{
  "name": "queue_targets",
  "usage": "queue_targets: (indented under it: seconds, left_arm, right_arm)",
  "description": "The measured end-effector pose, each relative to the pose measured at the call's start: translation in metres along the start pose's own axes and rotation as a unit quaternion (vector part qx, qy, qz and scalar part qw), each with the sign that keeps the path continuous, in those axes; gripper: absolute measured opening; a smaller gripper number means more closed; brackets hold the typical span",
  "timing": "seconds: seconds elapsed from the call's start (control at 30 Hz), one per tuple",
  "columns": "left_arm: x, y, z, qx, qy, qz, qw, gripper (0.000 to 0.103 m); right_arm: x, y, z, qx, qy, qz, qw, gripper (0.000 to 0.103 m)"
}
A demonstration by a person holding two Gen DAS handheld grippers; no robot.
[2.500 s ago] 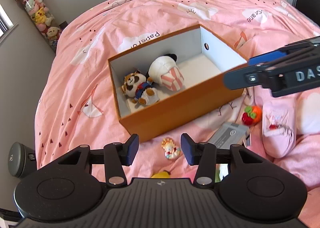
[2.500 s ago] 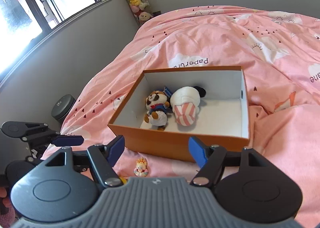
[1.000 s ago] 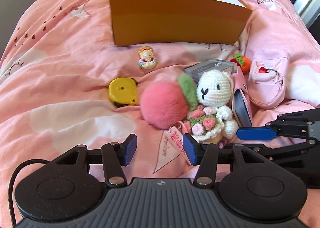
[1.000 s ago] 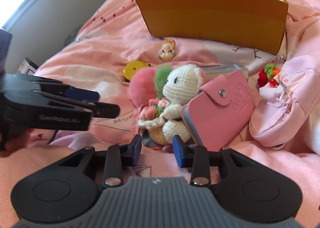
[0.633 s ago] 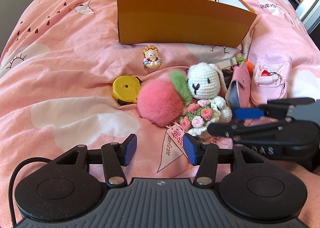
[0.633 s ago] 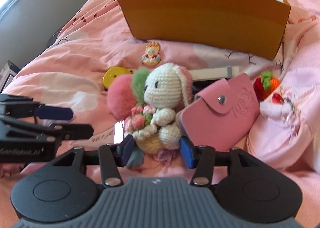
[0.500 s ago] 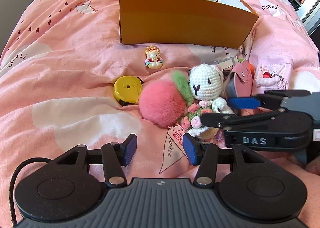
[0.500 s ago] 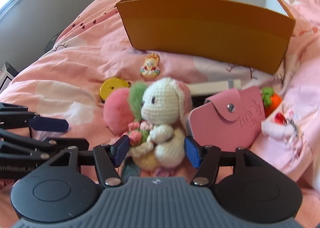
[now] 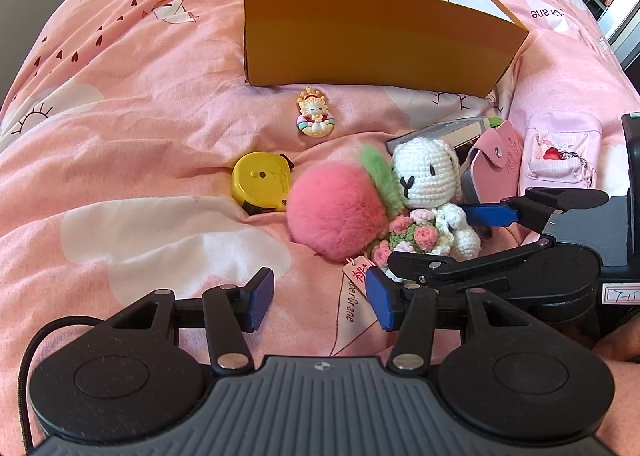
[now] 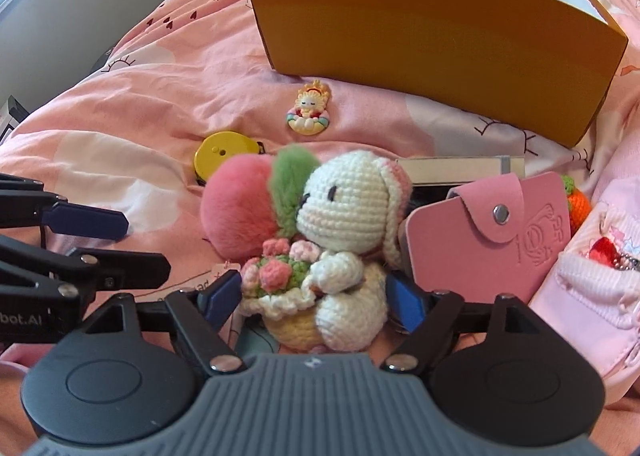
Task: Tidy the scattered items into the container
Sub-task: 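Close right tool on the crocheted bunny while left tool grasps the pink pom-pom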
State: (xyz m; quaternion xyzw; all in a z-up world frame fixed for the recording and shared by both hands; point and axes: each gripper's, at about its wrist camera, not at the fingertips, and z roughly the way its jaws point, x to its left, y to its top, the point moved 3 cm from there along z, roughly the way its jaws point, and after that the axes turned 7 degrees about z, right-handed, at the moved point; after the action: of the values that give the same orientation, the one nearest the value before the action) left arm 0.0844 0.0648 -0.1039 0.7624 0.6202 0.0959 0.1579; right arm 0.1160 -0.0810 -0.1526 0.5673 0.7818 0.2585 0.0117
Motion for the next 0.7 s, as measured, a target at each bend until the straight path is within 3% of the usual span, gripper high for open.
queue_targets:
  seconds: [0.23,0.4,0.7]
  left_arm:
    - [-0.003,0.003,-0.002,-0.012,-0.006,0.007,0.9999,0.06]
    - [-0.004,0.002,-0.001,-0.013,0.001,0.013,0.9998,0.06]
    - [-0.004,0.005,0.001,-0.015,0.007,0.021,0.9996,0.06]
  right_arm:
    - [0.005,-0.004,0.01,0.002,-0.017,-0.038,0.999,0.077]
    - [0.004,-0.006,0.0,-0.009,-0.013,-0.036,0.999,0.067]
    - [0.001,-0.004,-0.032,-0.039,0.016,-0.024,0.999,0.06]
